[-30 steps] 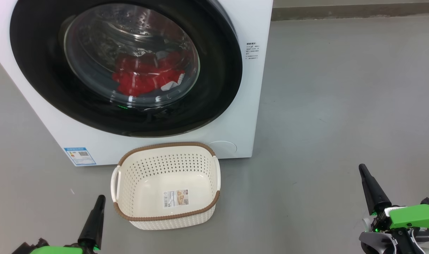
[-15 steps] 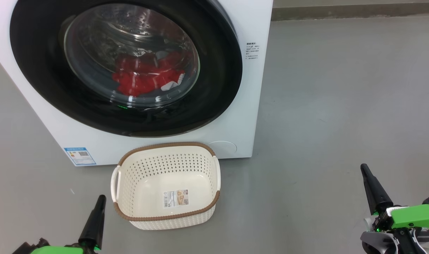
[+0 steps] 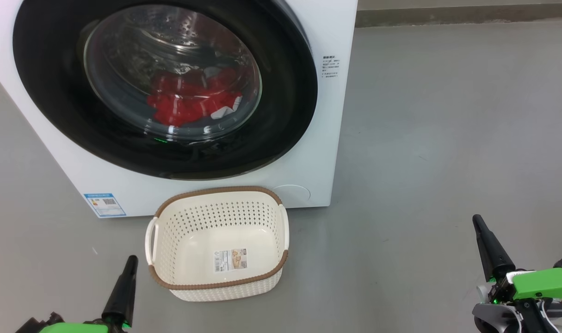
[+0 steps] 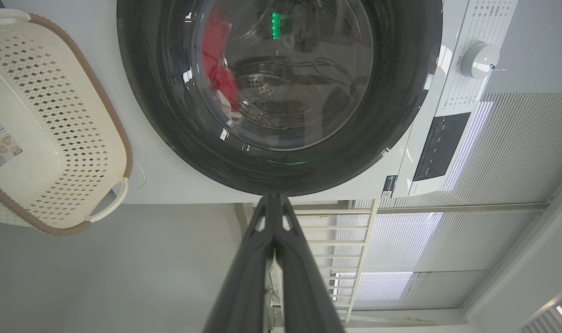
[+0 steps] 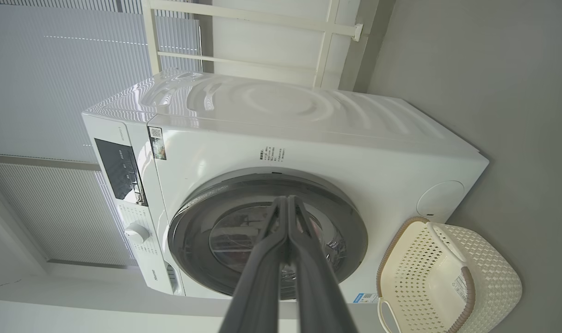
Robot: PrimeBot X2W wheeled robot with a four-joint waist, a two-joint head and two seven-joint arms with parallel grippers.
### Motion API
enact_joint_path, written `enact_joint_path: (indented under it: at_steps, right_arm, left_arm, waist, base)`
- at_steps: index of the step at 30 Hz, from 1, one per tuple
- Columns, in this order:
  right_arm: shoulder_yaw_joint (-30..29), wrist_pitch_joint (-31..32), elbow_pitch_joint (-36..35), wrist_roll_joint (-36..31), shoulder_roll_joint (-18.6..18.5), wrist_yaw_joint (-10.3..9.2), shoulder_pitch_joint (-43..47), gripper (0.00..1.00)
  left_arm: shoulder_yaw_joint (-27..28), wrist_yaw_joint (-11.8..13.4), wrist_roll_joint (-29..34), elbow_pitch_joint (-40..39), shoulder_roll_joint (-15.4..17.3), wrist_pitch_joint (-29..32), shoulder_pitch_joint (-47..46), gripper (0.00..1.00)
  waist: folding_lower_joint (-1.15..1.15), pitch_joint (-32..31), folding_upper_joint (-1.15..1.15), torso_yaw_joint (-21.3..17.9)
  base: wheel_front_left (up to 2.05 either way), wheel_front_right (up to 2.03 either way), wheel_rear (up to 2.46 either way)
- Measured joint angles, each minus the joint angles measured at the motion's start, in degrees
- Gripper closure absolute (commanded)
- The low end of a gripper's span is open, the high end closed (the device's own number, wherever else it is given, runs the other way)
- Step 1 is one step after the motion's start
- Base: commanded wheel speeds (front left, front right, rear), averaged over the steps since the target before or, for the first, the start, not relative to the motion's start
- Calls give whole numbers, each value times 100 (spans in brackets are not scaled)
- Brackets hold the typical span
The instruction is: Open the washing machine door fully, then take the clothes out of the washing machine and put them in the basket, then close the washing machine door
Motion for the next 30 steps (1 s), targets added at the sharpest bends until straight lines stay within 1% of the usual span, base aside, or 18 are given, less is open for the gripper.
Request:
enact_joint_path:
  at_steps: [30]
  right_arm:
    - [-27, 42, 0, -35, 21, 0, 0, 100]
  left_arm:
    - [34, 0, 43, 0, -22, 49, 0, 100]
  waist:
    - [0, 0, 0, 0]
  base:
    - [0, 0, 0]
